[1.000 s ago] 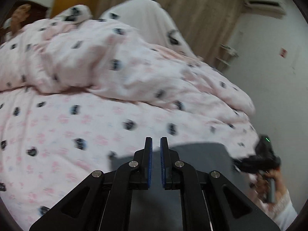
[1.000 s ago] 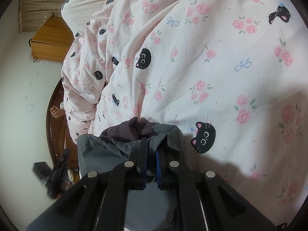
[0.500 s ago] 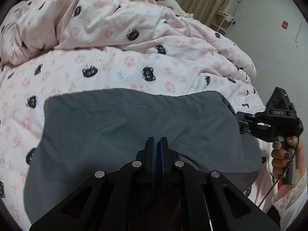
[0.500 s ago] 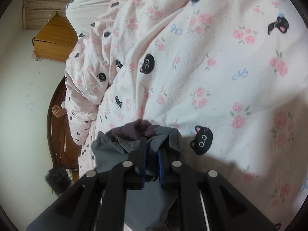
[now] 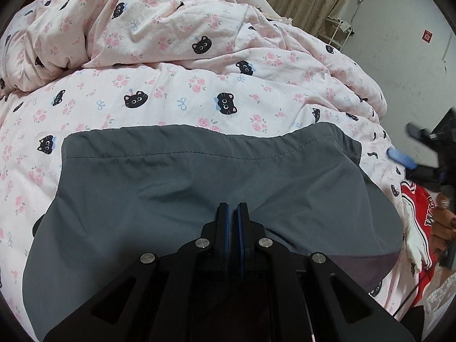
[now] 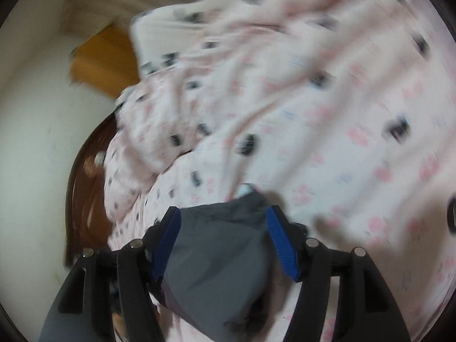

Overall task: Fold clothes
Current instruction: 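Lift the bundle edge with both grippers and fold it over, then grasp the grey bundle edge with both grippers side by side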

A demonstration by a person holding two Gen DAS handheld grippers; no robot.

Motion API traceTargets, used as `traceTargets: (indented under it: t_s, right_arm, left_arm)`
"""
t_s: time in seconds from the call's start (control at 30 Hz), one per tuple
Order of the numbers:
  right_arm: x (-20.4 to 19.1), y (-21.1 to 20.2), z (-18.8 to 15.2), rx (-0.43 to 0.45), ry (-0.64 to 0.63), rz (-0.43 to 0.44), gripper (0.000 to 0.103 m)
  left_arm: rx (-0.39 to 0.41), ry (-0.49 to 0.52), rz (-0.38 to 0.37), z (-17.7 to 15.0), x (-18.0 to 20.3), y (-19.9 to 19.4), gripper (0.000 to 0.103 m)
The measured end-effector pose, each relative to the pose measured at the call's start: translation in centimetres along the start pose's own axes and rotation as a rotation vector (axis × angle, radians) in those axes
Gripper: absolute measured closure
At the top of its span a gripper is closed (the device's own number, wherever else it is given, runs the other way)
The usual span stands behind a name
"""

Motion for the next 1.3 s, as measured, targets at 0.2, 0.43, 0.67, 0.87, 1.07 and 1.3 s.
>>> traceTargets:
  t_s: [0.2, 0.43, 0.67, 0.87, 1.07, 1.3]
  right_arm:
    - [-8.0, 5.7, -3.4, -0.095, -0.278, 0.012, 0.048]
    - [-4.8, 11.3, -6.3, -0.177, -0.239, -0.191, 0.063]
    - [-2.2, 12.6, -7.4, -0.202, -0.280, -0.286, 0.066]
    - [-3.3, 12.0, -7.8, -0.175, -0.350, -0.326, 0.065]
    - [-6.1, 9.1, -7.8, -0.108, -0.403, -0.301, 0.050]
    - [-10.6, 7.0, -10.6, -0.089, -0.508, -0.263, 0.050]
  left_arm:
    - [0.038, 0.016, 0.041, -0.1, 0.5, -0.4, 0.097]
    - [0.030, -0.010, 0.028, 0.2, -0.5, 0.4, 0.097]
    - [-0.003, -0.036, 0.008, -0.6, -1.2, 2.3, 0.098]
    - [-0.014, -0.049, -0.006, -0.3, -1.3, 2.1, 0.098]
    - [0.077, -0.048, -0.037, 0.8, -0.9, -2.2, 0.098]
    - [0.172, 0.026, -0.085, -1.1, 0.7, -7.0, 0.098]
Point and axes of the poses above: each gripper's, at about its wrist camera, not at the fingertips, and y roughly the way its jaws point, x to its right, z to its top, the point moved 4 cm from there along y, roughly the way its jaws point, and after that the axes turned 6 degrees about z, right-handed, at the moved point
